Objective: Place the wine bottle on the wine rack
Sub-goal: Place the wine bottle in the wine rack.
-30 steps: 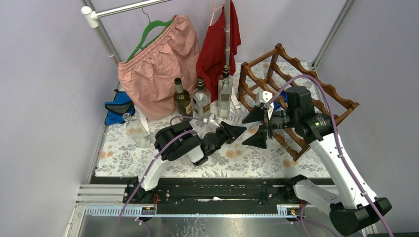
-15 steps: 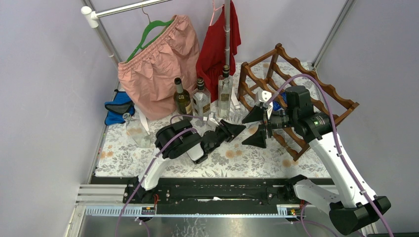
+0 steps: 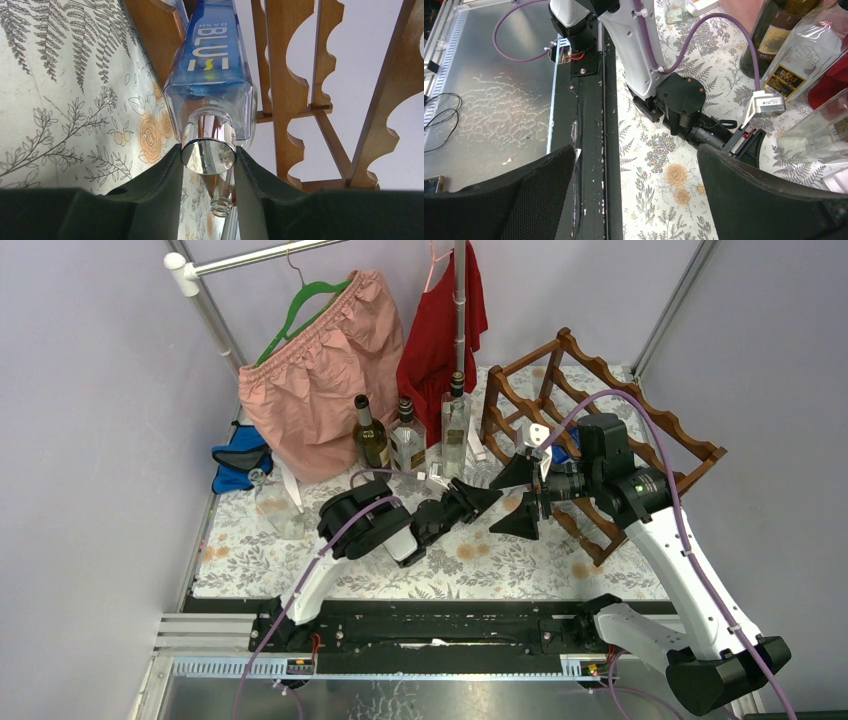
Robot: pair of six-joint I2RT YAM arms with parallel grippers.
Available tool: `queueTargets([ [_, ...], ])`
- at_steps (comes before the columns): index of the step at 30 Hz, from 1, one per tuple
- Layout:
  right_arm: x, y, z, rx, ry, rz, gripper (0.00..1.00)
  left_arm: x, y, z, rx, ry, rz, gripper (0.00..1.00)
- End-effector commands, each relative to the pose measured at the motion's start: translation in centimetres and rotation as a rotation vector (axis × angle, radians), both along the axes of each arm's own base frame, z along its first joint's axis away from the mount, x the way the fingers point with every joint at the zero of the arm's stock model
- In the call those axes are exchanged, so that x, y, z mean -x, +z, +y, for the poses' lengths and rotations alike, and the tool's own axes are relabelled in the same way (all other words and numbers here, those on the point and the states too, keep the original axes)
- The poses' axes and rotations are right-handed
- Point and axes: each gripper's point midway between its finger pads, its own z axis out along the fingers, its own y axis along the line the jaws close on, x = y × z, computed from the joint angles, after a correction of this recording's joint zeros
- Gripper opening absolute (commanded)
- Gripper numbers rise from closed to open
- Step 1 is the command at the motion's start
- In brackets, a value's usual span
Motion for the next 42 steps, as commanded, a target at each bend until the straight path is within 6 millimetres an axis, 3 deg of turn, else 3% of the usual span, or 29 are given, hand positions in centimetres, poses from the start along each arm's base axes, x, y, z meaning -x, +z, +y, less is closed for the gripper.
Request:
queueTargets([
  [1, -0.2, 0.7, 0.1, -0.025, 0.012, -0.039, 1.00, 0.2, -7.5, 1.2, -0.209, 0.004, 0.127, 0.10],
  [10, -0.1, 0.8, 0.1, -0.028, 0.015, -0.040, 1.00, 0.2, -7.9, 1.2, -0.237, 0.005, 0.158, 0.09],
  [21, -0.1, 0.7, 0.0, -0.027, 0.015, -0.041, 1.00, 0.0, -8.5, -0.1, -0.230, -0.021, 0.218, 0.07],
  [33, -0.1, 0.7, 0.1, -0.031, 0.018, -0.041, 1.00, 1.8, -10.6, 2.4, -0.213, 0.010, 0.290, 0.04],
  [42, -0.1, 0.8, 0.1, -0.030, 0.016, -0.040, 1.00, 1.0, -10.4, 1.0, -0.244, -0.017, 0.278, 0.04],
])
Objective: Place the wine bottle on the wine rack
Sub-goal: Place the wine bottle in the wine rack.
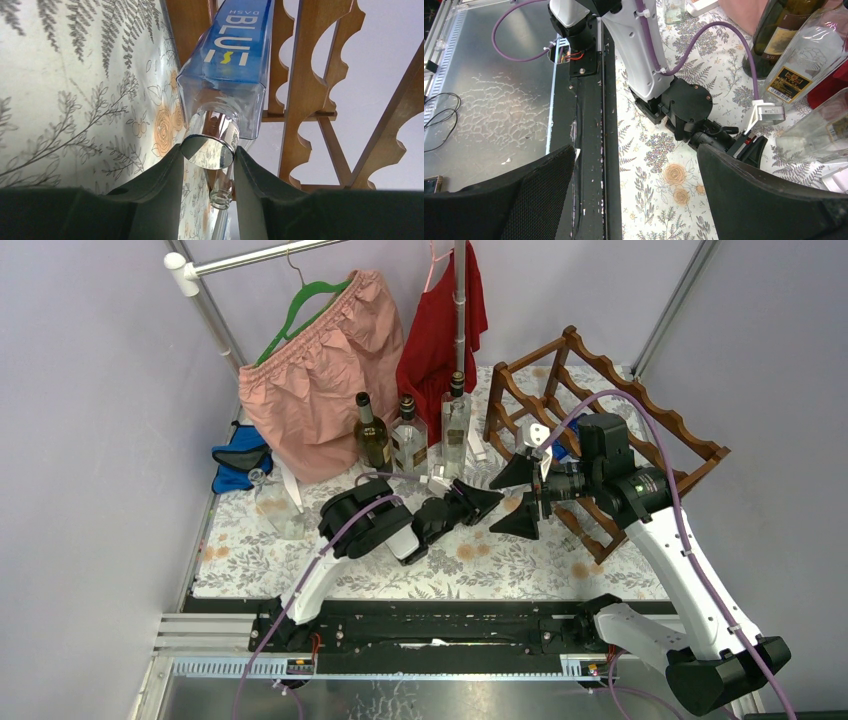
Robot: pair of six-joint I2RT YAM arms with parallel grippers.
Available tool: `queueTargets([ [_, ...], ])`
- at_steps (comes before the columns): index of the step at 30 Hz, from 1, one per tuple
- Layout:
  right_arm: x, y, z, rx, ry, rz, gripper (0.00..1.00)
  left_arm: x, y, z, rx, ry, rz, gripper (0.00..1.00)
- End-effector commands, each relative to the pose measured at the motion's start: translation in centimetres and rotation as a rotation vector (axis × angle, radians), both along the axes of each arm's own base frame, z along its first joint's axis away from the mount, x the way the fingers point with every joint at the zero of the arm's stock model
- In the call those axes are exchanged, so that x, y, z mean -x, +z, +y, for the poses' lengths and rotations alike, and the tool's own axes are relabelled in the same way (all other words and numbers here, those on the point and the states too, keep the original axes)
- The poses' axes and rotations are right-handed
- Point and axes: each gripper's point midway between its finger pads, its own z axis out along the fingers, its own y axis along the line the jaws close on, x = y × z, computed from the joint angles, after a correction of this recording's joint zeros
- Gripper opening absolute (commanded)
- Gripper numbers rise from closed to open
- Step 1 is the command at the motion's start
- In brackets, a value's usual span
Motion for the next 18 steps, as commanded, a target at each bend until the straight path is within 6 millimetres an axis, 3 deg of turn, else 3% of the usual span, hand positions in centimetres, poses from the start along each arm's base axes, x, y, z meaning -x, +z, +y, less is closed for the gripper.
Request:
queueTargets([
  [1, 0.0, 0.8, 0.1, -0.030, 0.018, -0.036, 1.00, 1.0, -8.5, 1.3, -0.259, -0.020, 0.152, 0.04],
  [18, 0.2, 0.8, 0.1, -0.031, 0.020, -0.039, 1.00, 0.3, -7.7, -0.1, -0.256, -0.046, 0.133, 0.04],
])
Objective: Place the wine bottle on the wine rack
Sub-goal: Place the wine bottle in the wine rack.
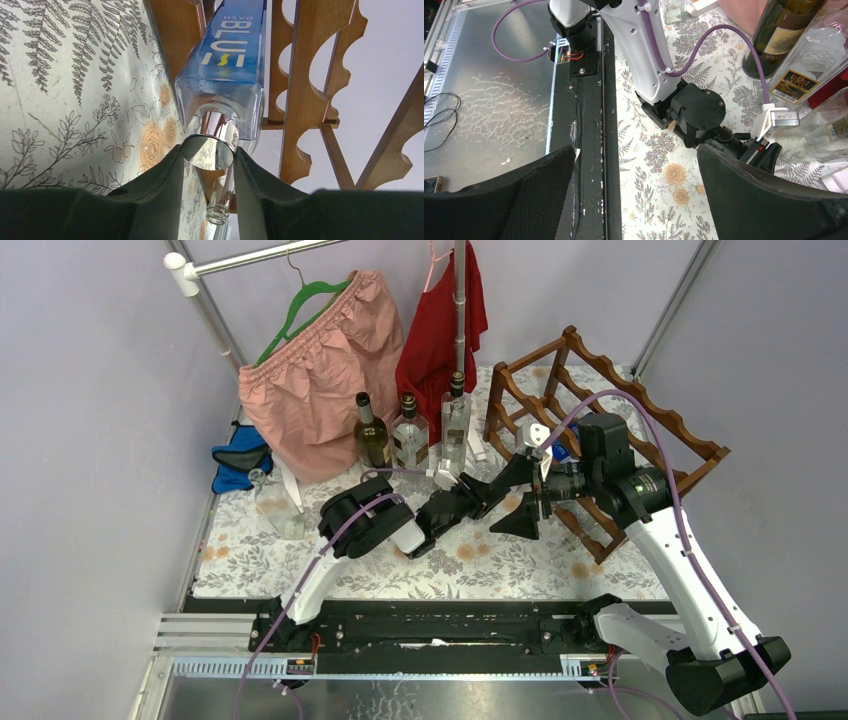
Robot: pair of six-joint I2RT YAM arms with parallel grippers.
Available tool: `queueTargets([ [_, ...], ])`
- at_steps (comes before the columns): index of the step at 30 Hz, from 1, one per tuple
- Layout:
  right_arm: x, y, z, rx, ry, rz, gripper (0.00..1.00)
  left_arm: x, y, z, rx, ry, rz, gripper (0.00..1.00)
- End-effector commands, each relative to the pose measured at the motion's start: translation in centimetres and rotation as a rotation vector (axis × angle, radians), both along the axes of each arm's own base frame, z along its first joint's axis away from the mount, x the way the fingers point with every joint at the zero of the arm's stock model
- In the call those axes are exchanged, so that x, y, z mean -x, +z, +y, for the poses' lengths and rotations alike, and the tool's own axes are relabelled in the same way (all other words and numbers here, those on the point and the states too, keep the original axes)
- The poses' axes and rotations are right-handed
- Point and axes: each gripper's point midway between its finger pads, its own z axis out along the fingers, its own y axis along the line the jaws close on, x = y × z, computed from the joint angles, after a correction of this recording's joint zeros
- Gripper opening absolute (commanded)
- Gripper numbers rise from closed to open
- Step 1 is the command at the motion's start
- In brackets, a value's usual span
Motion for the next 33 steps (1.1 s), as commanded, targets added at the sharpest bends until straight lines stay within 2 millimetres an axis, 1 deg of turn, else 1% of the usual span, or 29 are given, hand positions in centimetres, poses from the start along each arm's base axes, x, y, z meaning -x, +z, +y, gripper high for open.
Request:
queueTargets([
  [1, 0.2, 0.8, 0.1, -0.031, 0.020, -0.039, 1.00, 1.5, -8.3, 1.6, -0.242, -0.032, 0.135, 0.05],
  [11, 0.3, 0.9, 0.0, -0.031, 0.019, -0.042, 1.00, 1.1, -7.5, 0.9, -0.216, -0.034, 0.133, 0.06],
  [19, 0.3, 0.9, 0.0, -0.033, 0.019, -0.044, 1.00, 1.1, -7.0, 0.0, -0.190, -0.054, 0.127, 0.10],
  [27, 0.4, 0.9, 0.0, -0.035, 0.020, -0.047, 1.00, 1.1, -6.5, -1.0, -0.152, -0.069, 0.131, 0.12],
  [33, 0.4, 0.9, 0.0, -0.035, 0.020, -0.046, 1.00, 0.8, -5.8, -1.5, -0.136, -0.073, 0.121, 0.16],
])
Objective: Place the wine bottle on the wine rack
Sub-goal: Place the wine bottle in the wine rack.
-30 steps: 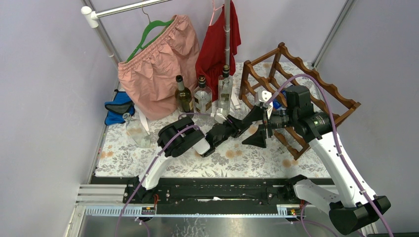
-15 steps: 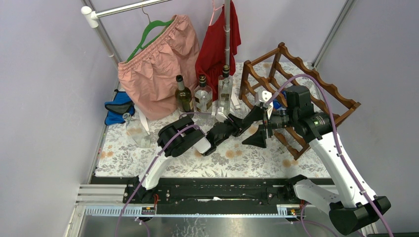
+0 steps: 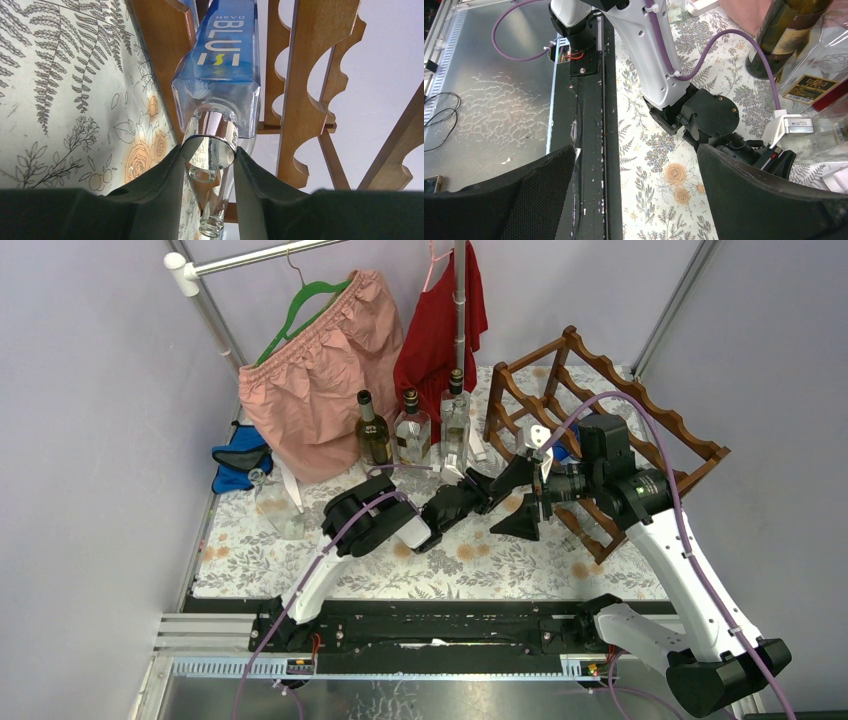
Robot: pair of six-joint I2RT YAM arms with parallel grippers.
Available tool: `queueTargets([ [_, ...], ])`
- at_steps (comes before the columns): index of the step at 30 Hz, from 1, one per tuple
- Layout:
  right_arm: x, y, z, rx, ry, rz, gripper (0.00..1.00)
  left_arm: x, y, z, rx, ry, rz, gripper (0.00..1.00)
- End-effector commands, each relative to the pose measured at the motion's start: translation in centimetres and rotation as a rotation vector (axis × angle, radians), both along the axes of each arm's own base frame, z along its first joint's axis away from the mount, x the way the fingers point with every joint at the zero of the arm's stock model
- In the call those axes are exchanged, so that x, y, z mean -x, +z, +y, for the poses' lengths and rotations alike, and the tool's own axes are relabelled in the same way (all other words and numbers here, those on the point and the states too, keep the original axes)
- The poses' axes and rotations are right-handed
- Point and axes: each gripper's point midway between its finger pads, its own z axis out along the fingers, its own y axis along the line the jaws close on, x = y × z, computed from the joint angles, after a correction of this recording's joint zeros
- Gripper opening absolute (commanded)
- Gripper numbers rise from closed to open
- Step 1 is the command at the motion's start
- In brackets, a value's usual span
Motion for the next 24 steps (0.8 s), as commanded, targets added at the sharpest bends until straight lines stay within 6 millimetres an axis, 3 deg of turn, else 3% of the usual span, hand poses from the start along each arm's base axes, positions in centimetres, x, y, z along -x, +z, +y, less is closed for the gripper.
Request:
queueTargets([
  [1, 0.2, 1.0, 0.1, -0.035, 0.020, -0.046, 1.00, 1.7, -6.3, 0.0, -0.154, -0.064, 0.121, 0.17],
  [12, 0.2, 1.1, 0.1, -0.035, 0.019, -0.046, 1.00, 1.5, -5.5, -0.9, -0.123, -0.083, 0.105, 0.21],
  [24, 0.1, 1.1, 0.0, -0.035, 0.010, -0.048, 1.00, 1.7, -4.5, -1.4, -0.127, -0.115, 0.078, 0.48],
])
